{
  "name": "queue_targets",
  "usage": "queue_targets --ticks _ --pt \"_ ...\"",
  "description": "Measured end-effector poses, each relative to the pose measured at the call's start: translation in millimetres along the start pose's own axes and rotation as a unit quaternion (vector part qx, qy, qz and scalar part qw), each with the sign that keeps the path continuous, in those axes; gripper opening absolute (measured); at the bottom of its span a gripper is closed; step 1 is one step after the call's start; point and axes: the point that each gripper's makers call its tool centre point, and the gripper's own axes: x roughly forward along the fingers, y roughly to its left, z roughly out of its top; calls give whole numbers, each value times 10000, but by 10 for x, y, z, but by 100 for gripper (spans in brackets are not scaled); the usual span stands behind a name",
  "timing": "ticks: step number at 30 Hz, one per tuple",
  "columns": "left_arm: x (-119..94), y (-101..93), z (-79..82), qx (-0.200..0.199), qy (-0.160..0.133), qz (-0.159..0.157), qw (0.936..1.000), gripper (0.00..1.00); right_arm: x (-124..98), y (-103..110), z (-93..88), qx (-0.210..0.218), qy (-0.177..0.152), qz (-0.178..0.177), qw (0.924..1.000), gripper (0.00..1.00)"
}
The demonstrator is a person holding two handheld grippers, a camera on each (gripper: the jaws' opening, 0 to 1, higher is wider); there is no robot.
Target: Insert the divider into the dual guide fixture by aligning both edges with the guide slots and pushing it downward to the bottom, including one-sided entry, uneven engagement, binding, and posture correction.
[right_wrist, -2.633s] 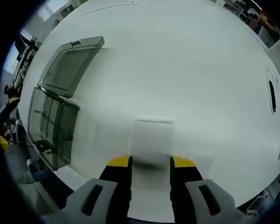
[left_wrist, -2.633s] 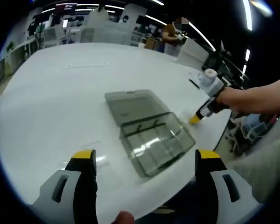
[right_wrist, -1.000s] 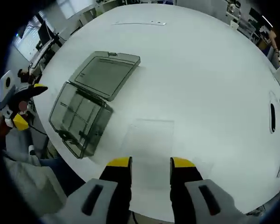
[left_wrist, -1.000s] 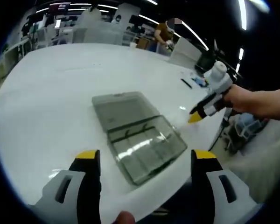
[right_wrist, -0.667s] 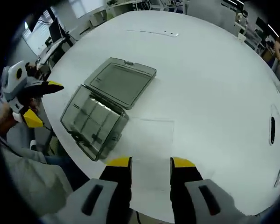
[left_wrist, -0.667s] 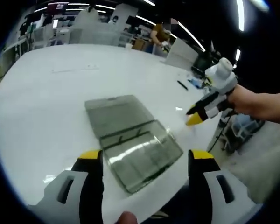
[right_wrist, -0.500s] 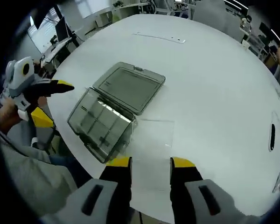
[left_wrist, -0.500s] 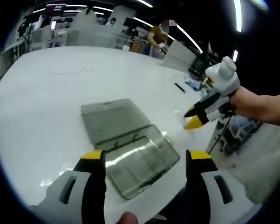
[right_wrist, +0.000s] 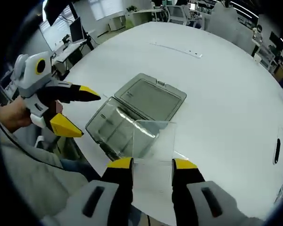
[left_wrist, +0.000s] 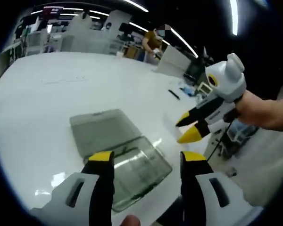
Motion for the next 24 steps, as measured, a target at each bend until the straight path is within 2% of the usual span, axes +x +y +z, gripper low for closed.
queue_targets --ticks 8,12,24 --pt "22 -83 60 -89 -228 -125 9996 41 -34 166 79 -99 -154 143 9997 27" --pt "28 -108 69 -77 -280 -125 9995 39 -53 221 94 -125 -211 193 9995 27" --pt "45 -227 90 -548 -448 -315 9970 25 -51 424 173 -196 -395 406 9982 27"
